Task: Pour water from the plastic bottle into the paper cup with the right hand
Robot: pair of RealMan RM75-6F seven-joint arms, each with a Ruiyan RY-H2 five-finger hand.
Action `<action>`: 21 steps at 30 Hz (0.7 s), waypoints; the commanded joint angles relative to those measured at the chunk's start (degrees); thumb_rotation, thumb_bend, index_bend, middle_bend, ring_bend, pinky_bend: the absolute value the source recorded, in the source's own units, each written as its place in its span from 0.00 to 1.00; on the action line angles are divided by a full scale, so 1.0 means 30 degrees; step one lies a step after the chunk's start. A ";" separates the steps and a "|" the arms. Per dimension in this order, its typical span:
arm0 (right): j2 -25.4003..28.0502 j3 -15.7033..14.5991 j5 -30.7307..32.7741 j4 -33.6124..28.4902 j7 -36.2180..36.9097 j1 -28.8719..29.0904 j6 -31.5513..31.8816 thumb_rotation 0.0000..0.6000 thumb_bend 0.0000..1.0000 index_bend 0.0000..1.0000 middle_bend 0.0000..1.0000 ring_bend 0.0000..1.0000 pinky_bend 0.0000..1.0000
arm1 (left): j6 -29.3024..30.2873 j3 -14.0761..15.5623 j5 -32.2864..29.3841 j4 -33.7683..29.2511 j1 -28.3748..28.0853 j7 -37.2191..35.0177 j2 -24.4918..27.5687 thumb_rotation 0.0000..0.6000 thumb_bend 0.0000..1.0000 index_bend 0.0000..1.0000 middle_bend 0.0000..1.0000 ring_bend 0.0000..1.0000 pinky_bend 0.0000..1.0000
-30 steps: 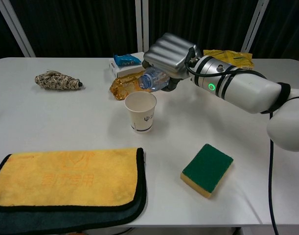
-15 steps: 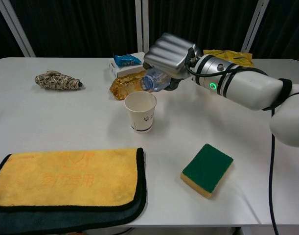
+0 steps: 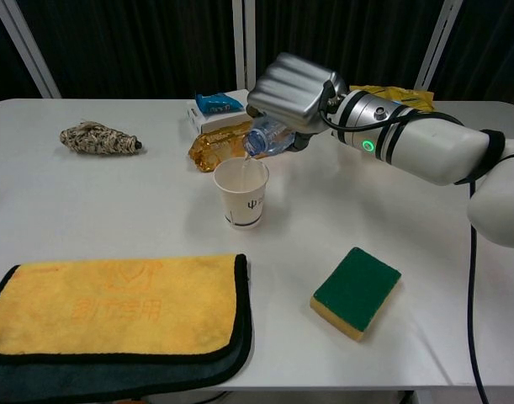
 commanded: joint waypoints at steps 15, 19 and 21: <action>0.0185 -0.0091 -0.0100 -0.0085 -0.0251 0.0067 0.0030 1.00 0.40 0.82 0.65 0.64 0.50 | -0.0041 -0.0003 -0.0025 -0.0023 0.0002 0.0005 0.0025 0.90 0.09 0.09 0.07 0.00 0.12; 0.0250 -0.0097 -0.0087 -0.0106 -0.0457 0.0082 -0.0024 1.00 0.40 0.82 0.65 0.64 0.50 | -0.0129 0.0036 -0.0036 -0.0024 -0.0006 0.0007 0.0015 0.90 0.09 0.09 0.07 0.00 0.12; 0.0285 -0.0089 -0.0081 -0.0150 -0.0496 0.0098 -0.0044 1.00 0.40 0.82 0.65 0.64 0.50 | -0.0179 0.0048 -0.0066 -0.0026 -0.0006 0.0022 0.0010 0.90 0.09 0.09 0.07 0.00 0.12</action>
